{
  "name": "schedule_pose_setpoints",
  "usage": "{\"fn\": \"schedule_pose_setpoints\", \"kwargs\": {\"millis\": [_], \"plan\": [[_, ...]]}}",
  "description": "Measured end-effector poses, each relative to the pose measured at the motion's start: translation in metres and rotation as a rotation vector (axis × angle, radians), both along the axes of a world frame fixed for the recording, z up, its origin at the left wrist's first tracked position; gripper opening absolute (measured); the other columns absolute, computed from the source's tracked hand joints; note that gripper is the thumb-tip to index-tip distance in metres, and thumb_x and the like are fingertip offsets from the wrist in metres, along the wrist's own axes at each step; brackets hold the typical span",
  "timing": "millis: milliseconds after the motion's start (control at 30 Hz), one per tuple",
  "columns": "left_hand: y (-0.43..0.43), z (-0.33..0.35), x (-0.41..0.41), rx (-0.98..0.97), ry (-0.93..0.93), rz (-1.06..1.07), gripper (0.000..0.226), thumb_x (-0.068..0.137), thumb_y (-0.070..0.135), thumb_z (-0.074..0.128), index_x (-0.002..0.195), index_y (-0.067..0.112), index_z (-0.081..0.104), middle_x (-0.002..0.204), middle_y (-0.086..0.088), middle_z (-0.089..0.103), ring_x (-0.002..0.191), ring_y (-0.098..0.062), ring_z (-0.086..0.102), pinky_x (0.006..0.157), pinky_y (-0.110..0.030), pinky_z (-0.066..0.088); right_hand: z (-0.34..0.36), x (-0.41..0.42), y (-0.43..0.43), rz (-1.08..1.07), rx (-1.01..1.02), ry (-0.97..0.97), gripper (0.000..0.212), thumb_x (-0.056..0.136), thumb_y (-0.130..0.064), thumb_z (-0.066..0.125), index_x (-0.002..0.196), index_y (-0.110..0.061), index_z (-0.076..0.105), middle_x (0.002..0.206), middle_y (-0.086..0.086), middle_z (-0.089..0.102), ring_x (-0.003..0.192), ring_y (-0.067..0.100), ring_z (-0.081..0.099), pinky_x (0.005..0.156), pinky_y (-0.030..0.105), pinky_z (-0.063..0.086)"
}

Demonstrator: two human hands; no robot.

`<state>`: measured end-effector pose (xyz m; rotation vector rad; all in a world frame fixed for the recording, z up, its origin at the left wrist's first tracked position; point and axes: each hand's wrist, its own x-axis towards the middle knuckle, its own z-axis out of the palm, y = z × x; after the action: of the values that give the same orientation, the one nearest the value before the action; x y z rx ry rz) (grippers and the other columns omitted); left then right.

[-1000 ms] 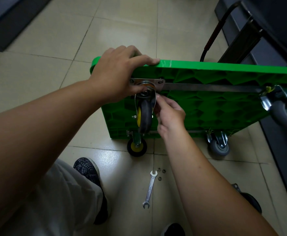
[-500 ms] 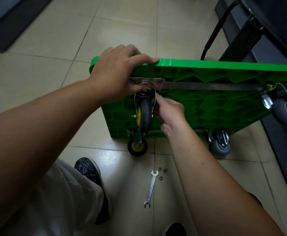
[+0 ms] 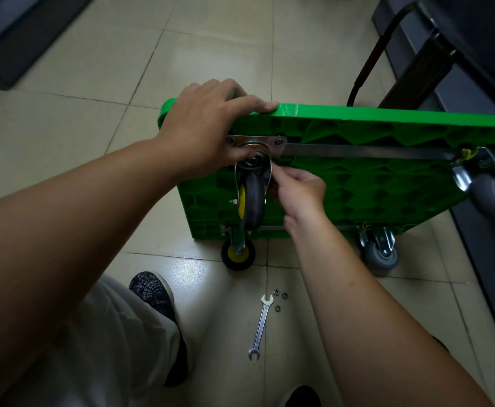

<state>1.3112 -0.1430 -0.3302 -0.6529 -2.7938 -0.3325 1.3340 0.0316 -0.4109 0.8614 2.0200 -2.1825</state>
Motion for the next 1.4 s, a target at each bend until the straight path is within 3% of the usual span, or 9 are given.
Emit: {"fn": "schedule_pose_setpoints", "kwargs": {"millis": [167, 400, 533, 633, 700, 767, 867, 1033, 1400], "plan": [[0.001, 0.002, 0.001, -0.006, -0.017, 0.005, 0.071, 0.078, 0.059, 0.057, 0.146, 0.041, 0.048, 0.127, -0.007, 0.059, 0.108, -0.030, 0.053, 0.087, -0.041, 0.035, -0.003, 0.002, -0.001, -0.014, 0.057, 0.091, 0.018, 0.081, -0.011, 0.084, 0.090, -0.006, 0.068, 0.083, 0.007, 0.077, 0.079, 0.017, 0.075, 0.077, 0.031, 0.062], [-0.004, -0.003, 0.001, -0.029, 0.018, -0.032, 0.070, 0.083, 0.055, 0.059, 0.150, 0.041, 0.045, 0.127, -0.007, 0.059, 0.107, -0.030, 0.054, 0.086, -0.041, 0.036, -0.055, 0.018, 0.032, 0.099, 0.249, 0.215, 0.017, 0.083, -0.002, 0.079, 0.092, -0.010, 0.068, 0.083, 0.003, 0.071, 0.067, -0.003, 0.066, 0.067, 0.012, 0.052], [-0.009, -0.007, 0.003, -0.073, 0.050, -0.048, 0.070, 0.088, 0.057, 0.052, 0.154, 0.040, 0.038, 0.132, -0.006, 0.057, 0.112, -0.030, 0.052, 0.089, -0.040, 0.035, -0.123, 0.038, 0.059, 0.173, 0.405, 0.049, 0.019, 0.081, -0.001, 0.081, 0.087, -0.012, 0.067, 0.075, 0.006, 0.068, 0.060, -0.001, 0.062, 0.064, 0.012, 0.050], [-0.011, -0.009, 0.004, -0.102, 0.065, -0.055, 0.070, 0.090, 0.054, 0.054, 0.156, 0.040, 0.034, 0.137, -0.005, 0.054, 0.117, -0.029, 0.051, 0.090, -0.040, 0.035, -0.171, 0.058, 0.079, 0.251, 0.540, -0.176, 0.016, 0.082, -0.003, 0.078, 0.087, -0.014, 0.067, 0.078, 0.005, 0.068, 0.068, 0.014, 0.062, 0.066, 0.023, 0.053], [-0.012, -0.011, 0.004, -0.122, 0.075, -0.045, 0.071, 0.092, 0.050, 0.058, 0.157, 0.040, 0.032, 0.140, -0.004, 0.052, 0.119, -0.029, 0.050, 0.092, -0.040, 0.035, -0.196, 0.073, 0.093, 0.259, 0.621, -0.309, 0.009, 0.083, -0.007, 0.076, 0.084, -0.012, 0.069, 0.080, 0.004, 0.068, 0.073, 0.020, 0.063, 0.066, 0.022, 0.048], [-0.013, -0.012, 0.004, -0.141, 0.089, -0.042, 0.070, 0.094, 0.050, 0.056, 0.158, 0.040, 0.030, 0.143, -0.005, 0.051, 0.121, -0.029, 0.049, 0.093, -0.041, 0.035, -0.217, 0.088, 0.107, 0.285, 0.694, -0.409, 0.003, 0.082, -0.010, 0.075, 0.083, -0.013, 0.072, 0.083, 0.006, 0.071, 0.082, 0.027, 0.066, 0.075, 0.029, 0.051], [-0.013, -0.012, 0.003, -0.144, 0.097, -0.037, 0.070, 0.093, 0.049, 0.056, 0.158, 0.038, 0.031, 0.143, -0.006, 0.051, 0.122, -0.031, 0.049, 0.093, -0.042, 0.035, -0.242, 0.108, 0.122, 0.328, 0.764, -0.546, 0.004, 0.083, -0.013, 0.077, 0.084, -0.010, 0.074, 0.083, 0.010, 0.070, 0.077, 0.026, 0.061, 0.076, 0.031, 0.049], [-0.010, -0.013, 0.001, -0.142, 0.112, -0.027, 0.067, 0.094, 0.049, 0.056, 0.156, 0.038, 0.034, 0.141, -0.006, 0.053, 0.121, -0.031, 0.050, 0.091, -0.042, 0.037, -0.275, 0.135, 0.134, 0.354, 0.727, -0.632, 0.015, 0.079, -0.017, 0.083, 0.078, -0.017, 0.068, 0.086, 0.008, 0.070, 0.080, 0.028, 0.063, 0.076, 0.037, 0.054], [-0.009, -0.015, 0.000, -0.135, 0.145, -0.020, 0.063, 0.096, 0.053, 0.054, 0.155, 0.036, 0.037, 0.141, -0.005, 0.054, 0.123, -0.031, 0.051, 0.091, -0.043, 0.037, -0.289, 0.150, 0.130, 0.345, 0.742, -0.631, 0.026, 0.077, -0.018, 0.083, 0.078, -0.016, 0.057, 0.081, 0.008, 0.064, 0.075, 0.031, 0.060, 0.067, 0.034, 0.047]]}}
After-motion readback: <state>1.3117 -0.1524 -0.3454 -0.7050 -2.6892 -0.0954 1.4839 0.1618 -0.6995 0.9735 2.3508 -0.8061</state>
